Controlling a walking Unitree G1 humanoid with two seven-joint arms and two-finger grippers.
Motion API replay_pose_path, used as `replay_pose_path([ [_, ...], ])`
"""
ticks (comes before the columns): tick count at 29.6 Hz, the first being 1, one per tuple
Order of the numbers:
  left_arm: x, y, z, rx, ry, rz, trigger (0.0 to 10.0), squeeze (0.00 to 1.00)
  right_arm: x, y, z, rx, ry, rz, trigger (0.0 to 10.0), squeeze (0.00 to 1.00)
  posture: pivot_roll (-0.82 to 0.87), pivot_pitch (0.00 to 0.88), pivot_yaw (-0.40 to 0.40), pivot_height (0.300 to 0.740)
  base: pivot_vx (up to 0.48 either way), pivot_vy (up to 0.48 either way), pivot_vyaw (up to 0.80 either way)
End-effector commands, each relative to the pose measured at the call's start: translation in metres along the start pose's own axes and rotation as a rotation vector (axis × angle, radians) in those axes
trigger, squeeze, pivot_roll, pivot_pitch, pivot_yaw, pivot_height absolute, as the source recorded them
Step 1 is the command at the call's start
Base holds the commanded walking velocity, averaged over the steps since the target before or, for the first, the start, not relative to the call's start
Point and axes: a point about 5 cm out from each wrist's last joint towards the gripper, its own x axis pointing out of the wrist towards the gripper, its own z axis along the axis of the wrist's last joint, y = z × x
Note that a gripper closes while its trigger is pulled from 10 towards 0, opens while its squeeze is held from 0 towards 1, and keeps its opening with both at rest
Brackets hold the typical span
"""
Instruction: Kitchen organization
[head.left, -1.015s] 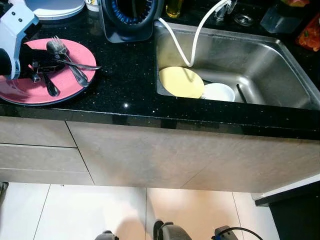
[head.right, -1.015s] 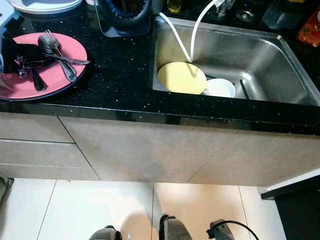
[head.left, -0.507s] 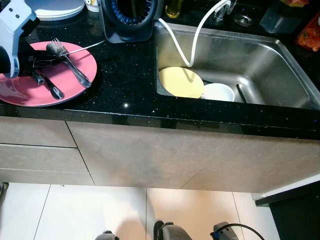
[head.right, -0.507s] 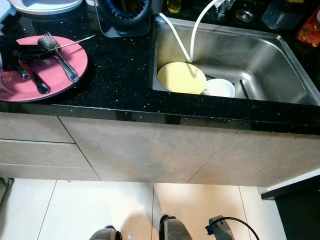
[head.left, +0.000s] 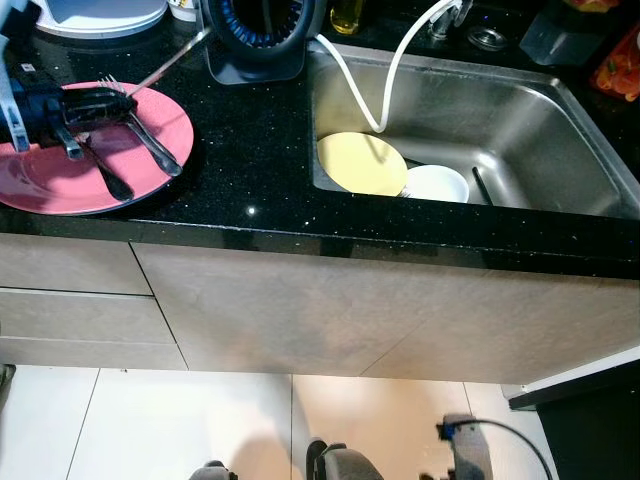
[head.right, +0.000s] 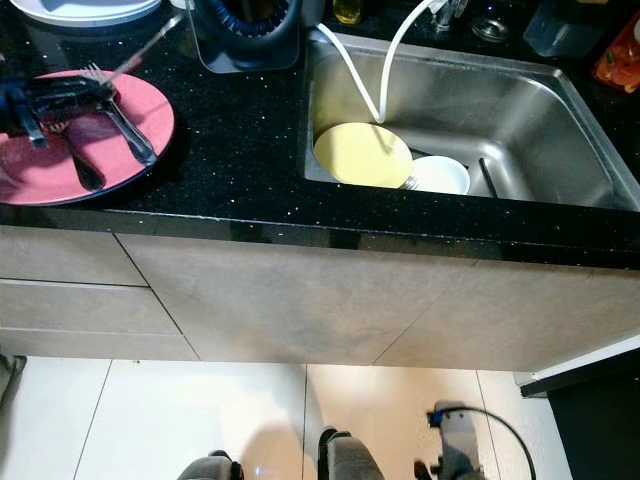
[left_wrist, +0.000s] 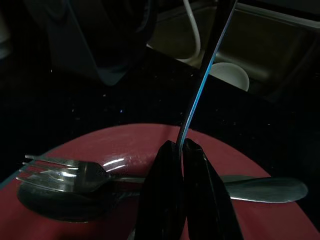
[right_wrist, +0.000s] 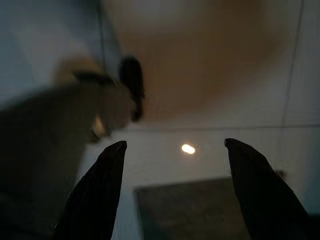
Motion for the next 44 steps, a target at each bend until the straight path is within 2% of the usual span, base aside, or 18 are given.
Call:
replay_pose_path([
  [1,-0.017,0.003,0.005,0.017,-0.019,0.027,0.0,0.0,-0.003,-0.002,-0.01,0.071,0.006,0.018,10.0,0.0,0.05,0.135,-0.096,0.74,0.0,0.0,0.0],
  [2,-0.019,0.003,0.007,0.019,-0.033,0.029,0.0,0.0,-0.003,-0.001,-0.005,0.118,-0.024,0.055,10.0,0.0,0.05,0.131,-0.097,0.74,0.0,0.0,0.0],
  [3,-0.025,0.004,0.011,0.024,-0.06,0.031,0.0,0.0,-0.002,0.004,0.006,0.223,-0.093,0.161,10.0,0.0,0.06,0.122,-0.096,0.74,0.0,0.0,0.0],
  [4,-0.025,0.004,0.011,0.024,-0.06,0.031,0.0,0.0,-0.002,0.004,0.006,0.223,-0.093,0.161,10.0,0.0,0.06,0.122,-0.096,0.74,0.0,0.0,0.0],
  [5,-0.03,0.003,0.014,0.021,-0.091,0.02,0.0,0.0,-0.003,0.008,0.018,0.295,-0.167,0.292,10.0,0.0,0.06,0.118,-0.094,0.74,0.0,0.0,0.0],
  [7,-0.031,0.003,0.015,0.019,-0.102,0.014,0.0,0.0,-0.004,0.009,0.023,0.313,-0.193,0.333,10.0,0.0,0.06,0.118,-0.094,0.74,0.0,0.0,0.0],
  [10,-0.033,-0.001,0.013,0.009,-0.138,-0.035,0.0,0.0,-0.009,0.015,0.043,0.352,-0.287,0.567,10.0,0.0,0.06,0.117,-0.082,0.74,0.0,0.0,0.0],
  [11,-0.033,-0.001,0.013,0.009,-0.138,-0.035,0.0,0.0,-0.009,0.015,0.043,0.352,-0.287,0.567,10.0,0.0,0.06,0.117,-0.082,0.74,0.0,0.0,0.0],
  [15,-0.029,-0.008,0.001,-0.031,-0.171,-0.107,0.0,0.0,-0.025,0.026,0.058,0.222,-0.328,0.922,10.0,0.0,0.07,0.114,-0.075,0.74,0.0,0.0,0.0],
  [18,-0.028,-0.009,-0.002,-0.034,-0.179,-0.117,0.0,0.0,-0.028,0.029,0.061,0.2,-0.33,0.97,10.0,0.0,0.07,0.111,-0.074,0.74,0.0,0.0,0.0],
  [20,-0.025,-0.015,0.003,-0.032,-0.252,-0.166,0.0,0.0,-0.037,0.039,0.076,0.158,-0.375,1.13,10.0,0.0,0.07,0.109,-0.07,0.74,0.0,0.0,0.0],
  [21,-0.025,-0.015,0.003,-0.032,-0.252,-0.166,0.0,0.0,-0.037,0.039,0.076,0.158,-0.375,1.13,10.0,0.0,0.07,0.109,-0.07,0.74,0.0,0.0,0.0],
  [23,-0.021,-0.021,0.012,-0.02,-0.313,-0.209,0.0,0.0,-0.049,0.054,0.092,0.09,-0.418,1.281,10.0,0.0,0.07,0.106,-0.065,0.74,0.0,0.0,0.0],
  [27,-0.018,-0.027,0.021,-0.006,-0.36,-0.251,0.0,0.0,-0.06,0.069,0.1,-0.007,-0.429,1.389,10.0,0.0,0.08,0.106,-0.06,0.74,0.0,0.0,0.0],
  [29,-0.01,-0.038,0.025,-0.014,-0.371,-0.294,0.0,0.0,-0.078,0.085,0.118,-0.072,-0.5,1.507,10.0,0.0,0.08,0.106,-0.056,0.74,0.0,0.0,0.0],
  [32,-0.003,-0.043,0.024,-0.024,-0.369,-0.314,0.0,0.0,-0.087,0.093,0.128,-0.103,-0.548,1.547,10.0,0.0,0.08,0.106,-0.054,0.74,0.0,0.0,0.0],
  [36,0.02,-0.068,0.018,-0.076,-0.418,-0.409,0.0,0.0,-0.12,0.106,0.16,-0.147,-0.718,1.669,10.0,0.0,0.08,0.106,-0.05,0.74,0.0,0.0,0.0],
  [44,0.035,-0.084,0.015,-0.176,-0.51,-0.423,0.0,0.0,-0.149,0.112,0.174,-0.186,-0.794,1.777,10.0,0.0,0.08,0.111,-0.049,0.74,0.0,0.0,0.0],
])
